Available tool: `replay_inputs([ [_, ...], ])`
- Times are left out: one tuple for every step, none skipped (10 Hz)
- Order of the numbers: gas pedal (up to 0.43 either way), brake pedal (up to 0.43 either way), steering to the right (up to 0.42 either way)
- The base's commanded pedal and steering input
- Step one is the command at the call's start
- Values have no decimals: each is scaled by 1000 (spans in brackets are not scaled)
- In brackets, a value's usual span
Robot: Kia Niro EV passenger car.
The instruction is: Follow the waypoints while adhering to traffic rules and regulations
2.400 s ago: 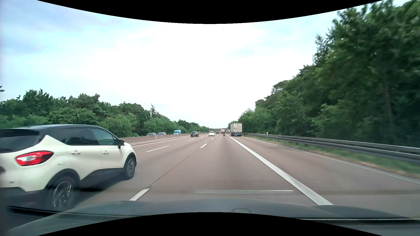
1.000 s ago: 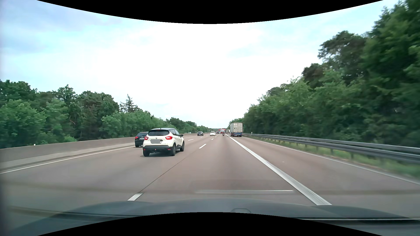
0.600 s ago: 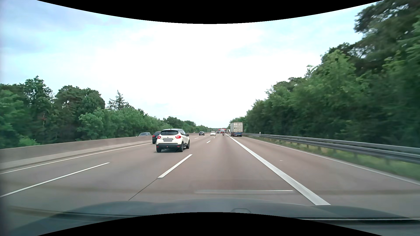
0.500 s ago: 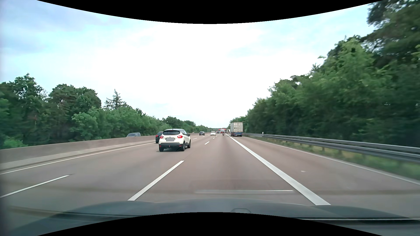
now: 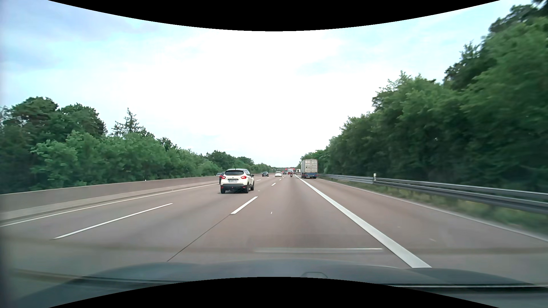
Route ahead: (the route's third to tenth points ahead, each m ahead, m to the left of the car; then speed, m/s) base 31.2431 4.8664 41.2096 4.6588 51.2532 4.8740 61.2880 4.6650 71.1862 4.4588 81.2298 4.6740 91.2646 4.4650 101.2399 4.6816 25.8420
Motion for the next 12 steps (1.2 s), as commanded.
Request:
replay_inputs([
  [118, 0, -4],
  [118, 0, -4],
  [118, 0, -4],
  [118, 0, -4],
  [118, 0, -4],
  [118, 0, -4],
  [118, 0, -4],
  [118, 0, -4],
  [118, 0, -4],
  [118, 0, -4],
  [118, 0, -4],
  [118, 0, -4],
])
